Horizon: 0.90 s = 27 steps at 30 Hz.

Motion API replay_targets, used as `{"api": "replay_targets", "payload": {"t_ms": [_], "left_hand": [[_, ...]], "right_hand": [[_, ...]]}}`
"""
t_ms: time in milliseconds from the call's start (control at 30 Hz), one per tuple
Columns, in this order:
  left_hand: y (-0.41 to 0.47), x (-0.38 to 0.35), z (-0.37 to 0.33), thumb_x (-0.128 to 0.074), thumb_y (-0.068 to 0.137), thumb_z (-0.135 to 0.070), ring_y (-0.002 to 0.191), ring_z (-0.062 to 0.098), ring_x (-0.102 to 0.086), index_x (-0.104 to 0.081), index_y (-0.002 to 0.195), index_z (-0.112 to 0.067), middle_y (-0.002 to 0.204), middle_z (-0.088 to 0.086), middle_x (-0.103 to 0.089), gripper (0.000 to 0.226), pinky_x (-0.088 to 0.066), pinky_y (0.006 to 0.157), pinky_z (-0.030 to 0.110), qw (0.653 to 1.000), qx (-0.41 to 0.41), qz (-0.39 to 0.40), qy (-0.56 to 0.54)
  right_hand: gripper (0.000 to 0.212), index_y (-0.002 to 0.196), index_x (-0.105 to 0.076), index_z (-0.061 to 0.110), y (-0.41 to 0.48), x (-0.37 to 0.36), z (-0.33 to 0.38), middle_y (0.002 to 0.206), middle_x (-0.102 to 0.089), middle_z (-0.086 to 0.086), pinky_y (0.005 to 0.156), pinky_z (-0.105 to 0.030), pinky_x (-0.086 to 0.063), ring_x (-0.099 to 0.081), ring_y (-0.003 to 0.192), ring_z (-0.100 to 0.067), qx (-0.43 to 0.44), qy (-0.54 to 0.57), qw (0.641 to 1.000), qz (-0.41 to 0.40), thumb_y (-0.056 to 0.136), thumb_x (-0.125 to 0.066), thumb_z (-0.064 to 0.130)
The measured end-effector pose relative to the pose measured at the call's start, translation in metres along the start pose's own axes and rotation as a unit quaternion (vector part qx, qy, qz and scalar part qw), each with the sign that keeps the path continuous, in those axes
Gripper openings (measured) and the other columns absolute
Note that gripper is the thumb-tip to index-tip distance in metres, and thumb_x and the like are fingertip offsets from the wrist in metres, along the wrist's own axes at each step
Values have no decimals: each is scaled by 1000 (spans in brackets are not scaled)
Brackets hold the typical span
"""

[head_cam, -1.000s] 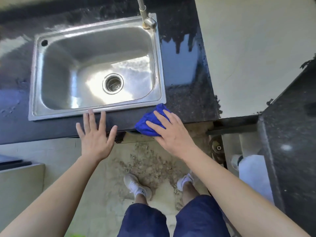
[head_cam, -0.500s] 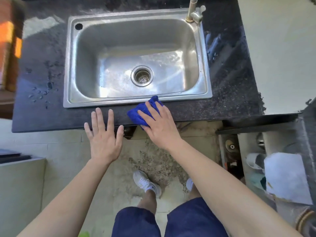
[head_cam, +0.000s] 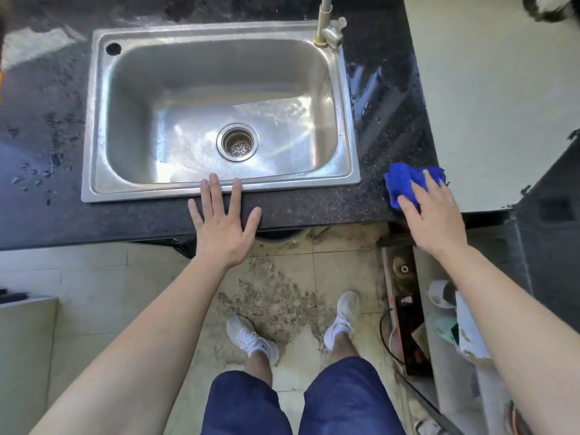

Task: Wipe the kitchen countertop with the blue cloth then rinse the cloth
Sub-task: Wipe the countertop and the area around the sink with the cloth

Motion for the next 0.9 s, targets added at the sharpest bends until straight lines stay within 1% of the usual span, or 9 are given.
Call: {"api": "replay_targets", "payload": {"t_ms": [67, 133, 267, 367, 433, 533, 700, 800, 900], "left_hand": [[0, -3, 0, -6, 93, -73, 149, 23, 30, 13, 158, -35, 164, 7, 27, 78, 13, 121, 55, 1000, 0, 0, 8], [-1, -3, 1, -5, 91, -74, 148, 22, 31, 14, 157, -36, 164, 6, 28, 79, 15, 120, 53, 1000, -2, 3, 8], [-4, 7, 0, -1, 90, -71, 150, 18, 27, 5, 159, -34, 166, 4, 22, 79, 17, 120, 50, 999, -13, 16, -37], [-17, 32, 25, 0, 94, -60, 154, 20, 9, -9, 160, -27, 169, 5, 6, 75, 10, 122, 49, 997, 19, -46, -61], [-31, 46, 58, -1, 95, -57, 155, 21, 4, -12, 161, -25, 169, 7, 0, 74, 8, 122, 49, 993, 65, -79, -65], [-46, 46, 109, -4, 94, -63, 155, 23, 8, -12, 161, -25, 168, 10, 4, 77, 8, 123, 49, 994, 98, -53, -7], [-56, 25, 155, -7, 93, -66, 154, 25, 13, -5, 161, -26, 168, 9, 12, 79, 7, 123, 49, 991, 132, -5, -1], [-56, 19, 160, -8, 95, -63, 154, 22, 16, -4, 161, -29, 167, 5, 14, 74, 6, 124, 46, 992, 115, -12, -45], [-57, 23, 167, -1, 94, -63, 154, 19, 11, -10, 160, -32, 168, 1, 8, 74, 7, 124, 46, 992, 105, -14, -64]], "right_hand": [[59, 150, -42, 18, -7, 1, 18, 162, -26, -16, 120, -51, -21, -23, 147, -40, -41, -9, 999, -33, 102, -27, 49], [60, 149, -44, 16, -26, -8, 70, 160, -29, -18, 117, -53, -25, -26, 145, -43, -16, -19, 998, -53, 100, -27, 47], [55, 149, -43, 26, -69, -47, 225, 162, -29, -10, 122, -52, -14, -21, 149, -37, 200, 29, 979, 5, 99, -32, 45], [55, 140, -56, 27, -69, -65, 292, 156, -40, -9, 121, -50, -17, -32, 144, -38, 288, 55, 955, 46, 93, -34, 45], [55, 140, -56, 28, -64, -70, 292, 155, -42, -9, 119, -49, -20, -36, 143, -38, 332, 39, 941, 58, 93, -35, 47], [54, 142, -53, 31, -55, -62, 253, 156, -41, -8, 118, -49, -28, -37, 142, -35, 395, -3, 918, 47, 94, -38, 49], [54, 149, -45, 31, -49, -54, 210, 160, -33, -8, 118, -53, -26, -28, 147, -36, 342, -29, 939, 25, 98, -38, 49], [54, 148, -47, 26, -59, -58, 241, 159, -35, -12, 117, -56, -27, -29, 146, -39, 328, -21, 944, 9, 99, -37, 48], [54, 148, -47, 26, -70, -80, 320, 158, -35, -12, 119, -53, -21, -29, 146, -39, 378, -21, 925, 23, 98, -39, 47]]}}
Point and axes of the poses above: each hand's wrist, its own y-axis towards the middle knuckle, its own x-axis out of the back of the hand, z = x × y, the point moved 8 cm from there along y, towards the middle knuckle
